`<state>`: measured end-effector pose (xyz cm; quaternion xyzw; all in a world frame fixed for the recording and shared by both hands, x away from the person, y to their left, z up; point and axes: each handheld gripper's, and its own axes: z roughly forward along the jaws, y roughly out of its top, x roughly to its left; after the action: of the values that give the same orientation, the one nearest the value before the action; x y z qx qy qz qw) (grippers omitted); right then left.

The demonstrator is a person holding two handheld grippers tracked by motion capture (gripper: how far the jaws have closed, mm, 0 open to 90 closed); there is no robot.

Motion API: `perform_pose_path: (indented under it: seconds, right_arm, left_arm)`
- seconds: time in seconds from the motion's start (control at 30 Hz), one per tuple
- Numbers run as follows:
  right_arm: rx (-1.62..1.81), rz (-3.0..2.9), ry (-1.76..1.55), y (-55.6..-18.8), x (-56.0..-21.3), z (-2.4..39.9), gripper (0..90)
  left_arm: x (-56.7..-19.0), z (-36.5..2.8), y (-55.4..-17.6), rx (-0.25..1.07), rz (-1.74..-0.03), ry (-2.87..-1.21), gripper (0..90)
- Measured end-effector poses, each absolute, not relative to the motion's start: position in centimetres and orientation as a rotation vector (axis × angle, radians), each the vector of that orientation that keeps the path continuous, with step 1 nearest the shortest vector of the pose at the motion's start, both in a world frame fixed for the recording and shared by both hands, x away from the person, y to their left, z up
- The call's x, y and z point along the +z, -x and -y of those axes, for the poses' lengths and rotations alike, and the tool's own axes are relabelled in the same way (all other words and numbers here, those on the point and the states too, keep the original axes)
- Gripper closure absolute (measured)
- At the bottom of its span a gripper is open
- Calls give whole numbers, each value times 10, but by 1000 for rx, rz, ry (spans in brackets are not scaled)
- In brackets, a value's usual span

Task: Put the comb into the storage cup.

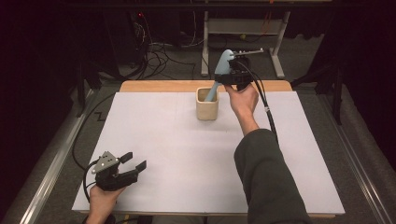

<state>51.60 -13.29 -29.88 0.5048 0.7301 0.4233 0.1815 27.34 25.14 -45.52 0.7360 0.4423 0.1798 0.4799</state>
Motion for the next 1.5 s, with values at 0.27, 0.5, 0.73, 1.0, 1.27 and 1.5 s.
perform_pose_path:
  seconds: [0.27, 0.5, 0.73, 1.0, 1.27, 1.5]
  right_arm:
    - [1195, -2068, -1439, -517, -304, 135, 542]
    - [1183, -2074, -1449, -518, -308, 134, 542]
    - [1175, -2081, -1454, -519, -313, 132, 541]
    - [1173, -2080, -1481, -520, -321, 132, 539]
    - [1157, -2099, -1478, -521, -327, 130, 536]
    - [1138, -2117, -1479, -521, -331, 127, 534]
  left_arm:
    - [-455, -251, -274, 438, -1078, -1798, 324]
    - [-456, -251, -274, 437, -1077, -1802, 324]
    - [-455, -251, -274, 436, -1077, -1803, 325]
    - [-455, -251, -274, 437, -1076, -1801, 324]
    - [-455, -251, -274, 435, -1076, -1804, 324]
    - [-456, -251, -274, 436, -1075, -1804, 325]
